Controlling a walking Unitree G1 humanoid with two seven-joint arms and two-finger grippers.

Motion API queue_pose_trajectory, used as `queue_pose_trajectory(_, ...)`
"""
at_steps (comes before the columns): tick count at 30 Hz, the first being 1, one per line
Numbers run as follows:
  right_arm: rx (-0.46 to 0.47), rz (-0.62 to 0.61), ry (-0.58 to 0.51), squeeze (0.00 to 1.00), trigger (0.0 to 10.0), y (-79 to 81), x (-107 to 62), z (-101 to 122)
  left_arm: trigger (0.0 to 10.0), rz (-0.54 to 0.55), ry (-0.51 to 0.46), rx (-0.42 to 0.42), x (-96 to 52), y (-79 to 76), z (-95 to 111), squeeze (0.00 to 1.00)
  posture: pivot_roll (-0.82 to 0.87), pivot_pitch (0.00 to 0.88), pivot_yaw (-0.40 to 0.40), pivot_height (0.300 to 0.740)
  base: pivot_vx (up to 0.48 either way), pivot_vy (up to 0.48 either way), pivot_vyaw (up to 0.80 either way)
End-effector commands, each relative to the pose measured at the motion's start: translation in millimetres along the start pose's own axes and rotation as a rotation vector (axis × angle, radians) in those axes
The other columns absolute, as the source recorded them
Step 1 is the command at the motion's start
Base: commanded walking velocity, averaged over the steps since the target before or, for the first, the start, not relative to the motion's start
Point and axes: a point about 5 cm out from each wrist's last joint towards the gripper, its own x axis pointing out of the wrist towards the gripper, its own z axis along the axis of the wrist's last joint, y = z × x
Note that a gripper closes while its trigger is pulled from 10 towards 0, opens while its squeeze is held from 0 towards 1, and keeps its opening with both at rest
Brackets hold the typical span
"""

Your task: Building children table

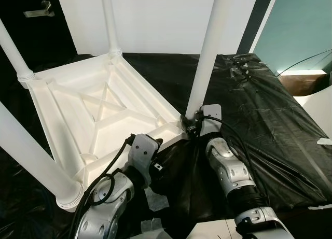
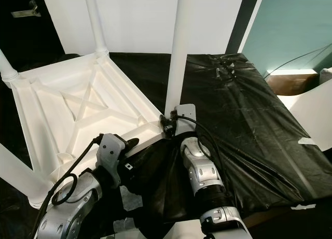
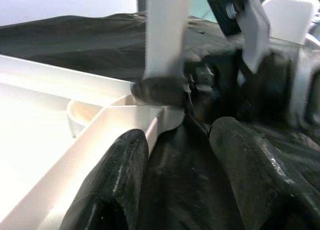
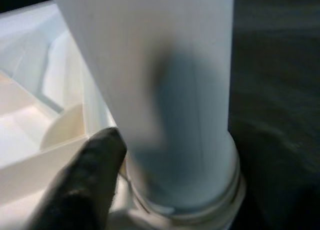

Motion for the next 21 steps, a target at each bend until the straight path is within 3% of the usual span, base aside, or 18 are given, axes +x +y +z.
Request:
queue_pose_trajectory(1, 0.038, 0.007, 0.038, 1.00, 10.0, -1.8, -3.1, -6, 10.0, 0.052, 0.001, -0.016, -1.6, 1.1, 0, 0.00, 0.20, 0.070, -0.080, 0.740, 0.000, 0.000, 0.00)
queue_pose_trajectory(8, 0.062, 0.056, -0.002, 1.00, 10.0, -1.6, -5.7, 2, 10.0, 0.071, -0.016, -0.047, -3.9, 1.3, 1, 0.00, 0.20, 0.069, -0.085, 0.740, 0.000, 0.000, 0.00)
queue_pose_trajectory(9, 0.069, 0.089, -0.016, 1.00, 10.0, -0.5, -6.8, 5, 10.0, 0.078, -0.019, -0.062, -4.9, 1.2, 1, 0.77, 0.20, 0.068, -0.088, 0.740, 0.000, 0.000, 0.00)
queue_pose_trajectory(10, 0.069, 0.089, -0.016, 1.00, 10.0, -0.5, -6.8, 5, 10.0, 0.078, -0.019, -0.062, -4.9, 1.2, 1, 0.77, 0.20, 0.068, -0.088, 0.740, 0.000, 0.000, 0.00)
queue_pose_trajectory(11, 0.067, 0.129, -0.027, 1.00, 10.0, 1.3, -8.1, 7, 10.0, 0.079, -0.020, -0.081, -6.6, 0.3, 0, 1.00, 0.20, 0.067, -0.089, 0.740, 0.000, 0.000, 0.00)
queue_pose_trajectory(12, 0.059, 0.162, -0.041, 0.15, 10.0, 2.5, -9.3, 10, 10.0, 0.094, -0.010, -0.085, -9.3, 0.4, -1, 1.00, 0.20, 0.067, -0.089, 0.740, 0.000, 0.000, 0.00)
queue_pose_trajectory(13, 0.059, 0.162, -0.041, 0.15, 10.0, 2.5, -9.3, 10, 10.0, 0.094, -0.010, -0.085, -9.3, 0.4, -1, 1.00, 0.20, 0.067, -0.089, 0.740, 0.000, 0.000, 0.00)
queue_pose_trajectory(14, 0.044, 0.201, -0.052, 0.00, 10.0, 3.6, -10.1, 12, 10.0, 0.103, -0.001, -0.082, -12.4, 0.1, -3, 1.00, 0.20, 0.067, -0.091, 0.740, 0.000, 0.000, 0.00)
queue_pose_trajectory(15, 0.044, 0.201, -0.052, 0.00, 10.0, 3.6, -10.1, 12, 10.0, 0.103, -0.001, -0.082, -12.4, 0.1, -3, 1.00, 0.20, 0.067, -0.091, 0.740, 0.000, 0.000, 0.00)
queue_pose_trajectory(16, 0.016, 0.257, -0.059, 0.00, 10.0, 4.7, -10.6, 15, 10.0, 0.116, 0.018, -0.065, -17.0, 0.8, -6, 0.00, 0.20, 0.067, -0.091, 0.740, 0.000, 0.000, 0.00)
queue_pose_trajectory(21, -0.042, 0.343, -0.075, 0.00, 10.0, 0.0, -6.6, 24, 10.0, 0.136, 0.039, -0.044, -26.9, 6.8, -5, 0.00, 0.20, 0.066, -0.091, 0.740, 0.000, 0.000, 0.00)
